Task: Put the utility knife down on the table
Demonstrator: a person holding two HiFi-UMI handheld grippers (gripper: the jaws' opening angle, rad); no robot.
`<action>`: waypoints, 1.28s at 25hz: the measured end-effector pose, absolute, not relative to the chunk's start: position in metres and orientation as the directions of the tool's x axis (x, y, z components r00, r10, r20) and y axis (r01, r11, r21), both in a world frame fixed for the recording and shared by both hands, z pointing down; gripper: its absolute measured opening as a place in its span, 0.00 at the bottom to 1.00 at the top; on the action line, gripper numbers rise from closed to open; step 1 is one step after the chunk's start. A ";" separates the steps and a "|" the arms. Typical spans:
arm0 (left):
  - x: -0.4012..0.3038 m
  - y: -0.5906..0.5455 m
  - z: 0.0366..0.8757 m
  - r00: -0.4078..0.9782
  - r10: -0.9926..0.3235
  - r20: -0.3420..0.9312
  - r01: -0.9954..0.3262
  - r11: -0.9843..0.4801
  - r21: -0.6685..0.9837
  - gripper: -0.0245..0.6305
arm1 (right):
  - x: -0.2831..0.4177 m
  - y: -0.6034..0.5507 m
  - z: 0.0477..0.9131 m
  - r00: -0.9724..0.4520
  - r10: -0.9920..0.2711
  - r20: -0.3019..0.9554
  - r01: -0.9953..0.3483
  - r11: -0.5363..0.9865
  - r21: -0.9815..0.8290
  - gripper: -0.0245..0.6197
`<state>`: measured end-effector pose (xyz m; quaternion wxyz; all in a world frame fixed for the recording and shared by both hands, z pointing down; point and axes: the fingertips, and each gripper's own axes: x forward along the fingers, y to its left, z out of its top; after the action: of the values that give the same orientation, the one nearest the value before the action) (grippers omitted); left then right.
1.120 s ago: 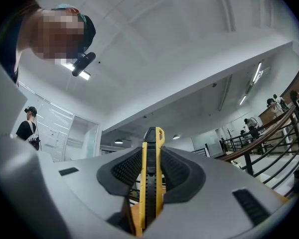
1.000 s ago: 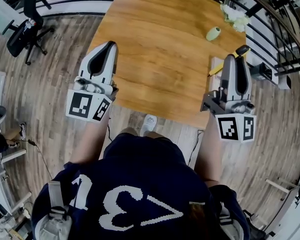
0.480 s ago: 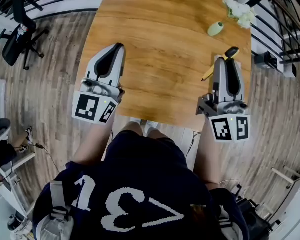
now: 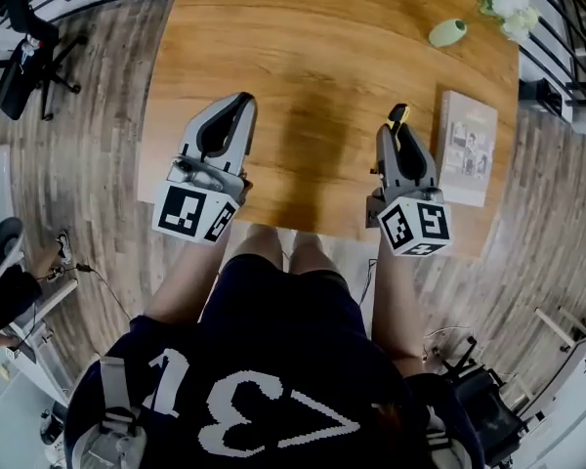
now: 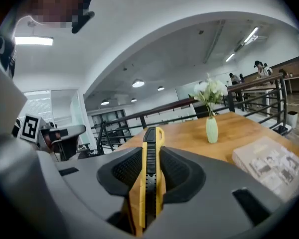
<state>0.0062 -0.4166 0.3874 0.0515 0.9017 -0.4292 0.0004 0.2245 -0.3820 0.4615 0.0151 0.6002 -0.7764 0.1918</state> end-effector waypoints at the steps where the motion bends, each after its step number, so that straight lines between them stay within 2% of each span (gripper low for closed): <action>1: 0.006 -0.416 0.394 0.632 -0.772 0.057 -0.774 -0.626 0.097 0.08 | 0.223 -0.381 0.481 -0.279 -0.916 0.290 -0.937 0.193 -0.290 0.24; 10: 0.004 -0.409 0.438 0.636 -0.758 0.146 -0.772 -0.623 0.125 0.07 | 0.209 -0.361 0.614 -0.257 -0.759 0.598 -0.963 0.146 -0.228 0.24; 15: 0.002 -0.406 0.440 0.634 -0.757 0.156 -0.773 -0.623 0.122 0.08 | 0.208 -0.359 0.633 -0.241 -0.723 0.648 -0.969 0.140 -0.204 0.24; 18: 0.001 -0.408 0.430 0.633 -0.762 0.137 -0.774 -0.623 0.110 0.08 | 0.213 -0.367 0.613 -0.242 -0.758 0.605 -0.967 0.139 -0.213 0.24; 23: 0.000 -0.412 0.394 0.634 -0.770 0.077 -0.773 -0.629 0.074 0.08 | 0.229 -0.386 0.529 -0.215 -0.874 0.436 -0.970 0.140 -0.197 0.10; 32: -0.001 -0.419 0.312 0.636 -0.769 -0.065 -0.771 -0.637 0.002 0.07 | 0.245 -0.396 0.342 -0.197 -0.979 0.055 -0.971 0.188 -0.147 0.08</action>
<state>-0.0013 -0.4191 0.3118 -0.0132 0.9042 -0.4258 -0.0298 0.2447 -0.3964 0.3419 -0.0254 0.6330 -0.7702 0.0742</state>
